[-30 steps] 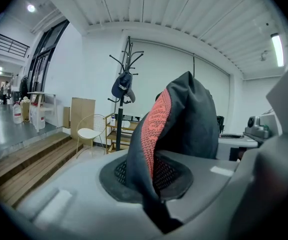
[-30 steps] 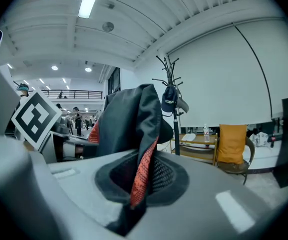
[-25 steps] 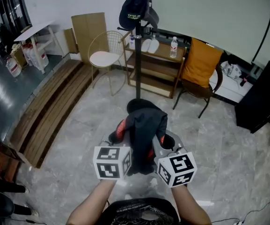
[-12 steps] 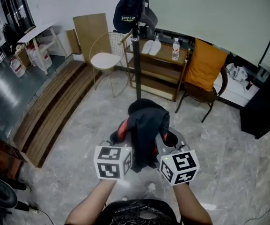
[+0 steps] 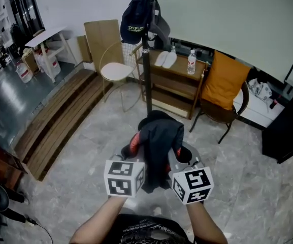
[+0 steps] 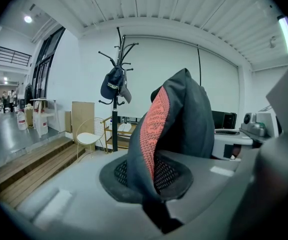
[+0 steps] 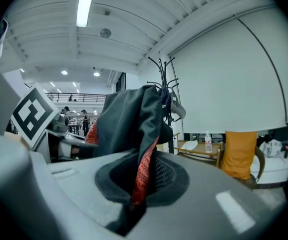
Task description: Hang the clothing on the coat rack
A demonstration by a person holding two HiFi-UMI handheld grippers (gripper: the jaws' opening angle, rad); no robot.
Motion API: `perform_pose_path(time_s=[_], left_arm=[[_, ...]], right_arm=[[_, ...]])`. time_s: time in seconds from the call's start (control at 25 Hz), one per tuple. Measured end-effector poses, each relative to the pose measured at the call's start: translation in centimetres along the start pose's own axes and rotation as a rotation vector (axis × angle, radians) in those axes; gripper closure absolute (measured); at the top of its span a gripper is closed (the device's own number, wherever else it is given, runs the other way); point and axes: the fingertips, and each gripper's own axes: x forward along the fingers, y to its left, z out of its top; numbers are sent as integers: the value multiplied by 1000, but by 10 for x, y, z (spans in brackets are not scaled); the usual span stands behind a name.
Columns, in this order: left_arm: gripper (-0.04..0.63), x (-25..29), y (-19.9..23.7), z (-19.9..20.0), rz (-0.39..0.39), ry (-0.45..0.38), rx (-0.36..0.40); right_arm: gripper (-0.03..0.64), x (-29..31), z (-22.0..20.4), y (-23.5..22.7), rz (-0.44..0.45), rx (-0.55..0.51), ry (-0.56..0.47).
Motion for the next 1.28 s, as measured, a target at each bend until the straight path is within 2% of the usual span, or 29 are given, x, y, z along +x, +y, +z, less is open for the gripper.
perform_pose_path(time_s=[0.32, 0.56, 1.28], left_arm=[[574, 22, -1, 11, 9, -9, 1], [574, 46, 16, 17, -4, -15, -11], [574, 127, 116, 53, -68, -17, -39]], right_arm=[[598, 15, 5, -18, 15, -5, -10], [598, 42, 6, -25, 10, -15, -3], [598, 169, 23, -32, -60, -31, 25]])
